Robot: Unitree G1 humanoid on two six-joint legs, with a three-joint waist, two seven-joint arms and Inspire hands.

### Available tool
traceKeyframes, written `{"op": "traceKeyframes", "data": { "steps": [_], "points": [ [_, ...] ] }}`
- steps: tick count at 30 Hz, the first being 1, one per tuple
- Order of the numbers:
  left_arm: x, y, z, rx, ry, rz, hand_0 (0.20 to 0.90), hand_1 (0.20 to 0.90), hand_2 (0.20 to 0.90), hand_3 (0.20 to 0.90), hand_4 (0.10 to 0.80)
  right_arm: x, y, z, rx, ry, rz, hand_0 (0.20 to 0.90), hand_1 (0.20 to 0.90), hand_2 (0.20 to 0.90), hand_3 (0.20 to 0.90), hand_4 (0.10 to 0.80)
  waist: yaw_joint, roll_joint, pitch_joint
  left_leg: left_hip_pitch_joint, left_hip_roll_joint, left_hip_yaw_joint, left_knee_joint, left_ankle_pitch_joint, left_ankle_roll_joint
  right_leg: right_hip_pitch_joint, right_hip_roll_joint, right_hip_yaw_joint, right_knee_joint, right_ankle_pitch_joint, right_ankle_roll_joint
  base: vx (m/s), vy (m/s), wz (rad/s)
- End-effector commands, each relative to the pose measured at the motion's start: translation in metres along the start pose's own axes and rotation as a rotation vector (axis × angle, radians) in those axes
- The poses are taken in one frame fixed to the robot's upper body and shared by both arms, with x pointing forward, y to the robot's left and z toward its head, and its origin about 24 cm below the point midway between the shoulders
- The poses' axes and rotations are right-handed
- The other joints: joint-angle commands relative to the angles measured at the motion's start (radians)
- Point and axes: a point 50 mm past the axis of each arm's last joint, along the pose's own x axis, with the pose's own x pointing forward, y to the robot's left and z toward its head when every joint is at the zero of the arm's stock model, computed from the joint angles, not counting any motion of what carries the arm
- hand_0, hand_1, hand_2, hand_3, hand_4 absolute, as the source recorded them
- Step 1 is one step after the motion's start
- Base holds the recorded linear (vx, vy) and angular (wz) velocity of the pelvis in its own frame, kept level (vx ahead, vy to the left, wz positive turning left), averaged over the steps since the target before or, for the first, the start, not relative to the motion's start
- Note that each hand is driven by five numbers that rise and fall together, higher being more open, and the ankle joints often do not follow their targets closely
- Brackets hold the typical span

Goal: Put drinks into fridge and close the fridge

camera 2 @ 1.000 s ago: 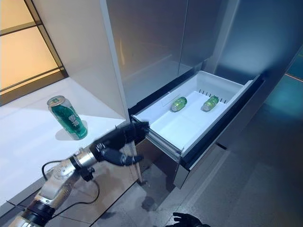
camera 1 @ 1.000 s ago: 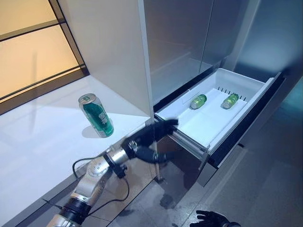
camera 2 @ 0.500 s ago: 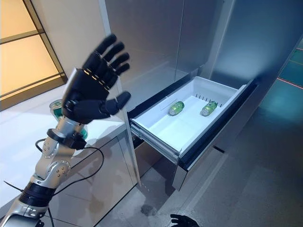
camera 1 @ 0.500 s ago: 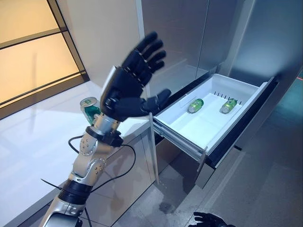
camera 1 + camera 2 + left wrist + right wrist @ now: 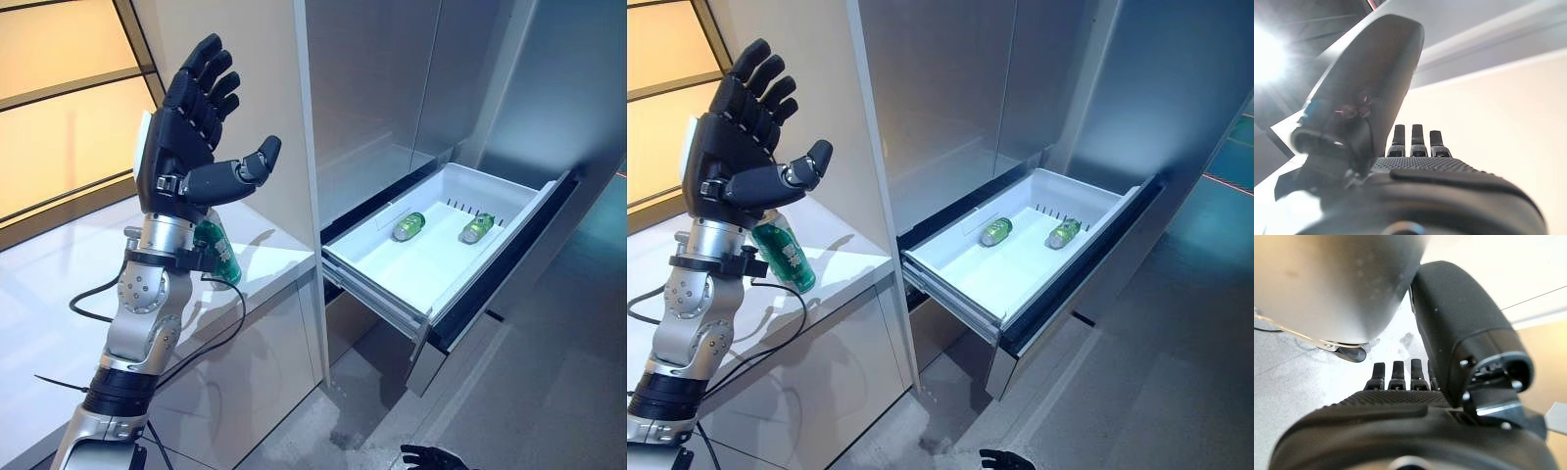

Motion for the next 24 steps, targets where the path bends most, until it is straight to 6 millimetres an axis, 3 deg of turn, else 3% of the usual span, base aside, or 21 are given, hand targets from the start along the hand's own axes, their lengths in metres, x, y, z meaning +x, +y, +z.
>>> {"op": "traceKeyframes", "data": {
  "steps": [1,16,24],
  "points": [
    [0.029,0.021,0.044,0.075,-0.172,0.040,0.900,0.900,0.900,0.900,0.800,0.000,0.006,-0.010,-0.045,0.071,0.032,0.900,0.900,0.900,0.900,0.800,-0.001,-0.001,-0.022,0.016,-0.029,-0.010,0.006,-0.094,0.008,-0.043,0.013,0.031,0.091,-0.098,0.052,0.000,0.000,0.00],
    [0.021,0.060,0.022,0.182,-0.021,0.177,0.900,0.900,0.900,0.900,0.800,-0.002,-0.003,-0.009,-0.032,0.073,0.018,0.900,0.900,0.900,0.900,0.800,0.006,0.003,-0.010,0.021,-0.030,-0.010,0.016,-0.095,0.005,-0.035,0.006,0.025,0.101,-0.105,0.055,0.000,0.000,0.00],
    [0.014,0.064,0.015,0.191,0.020,0.182,0.900,0.900,0.900,0.900,0.800,-0.001,-0.003,-0.006,-0.034,0.068,0.019,0.900,0.900,0.900,0.900,0.800,0.011,0.003,-0.004,0.022,-0.030,-0.017,0.017,-0.093,0.003,-0.033,0.003,0.019,0.104,-0.106,0.055,0.000,0.000,0.00]
  ]
}}
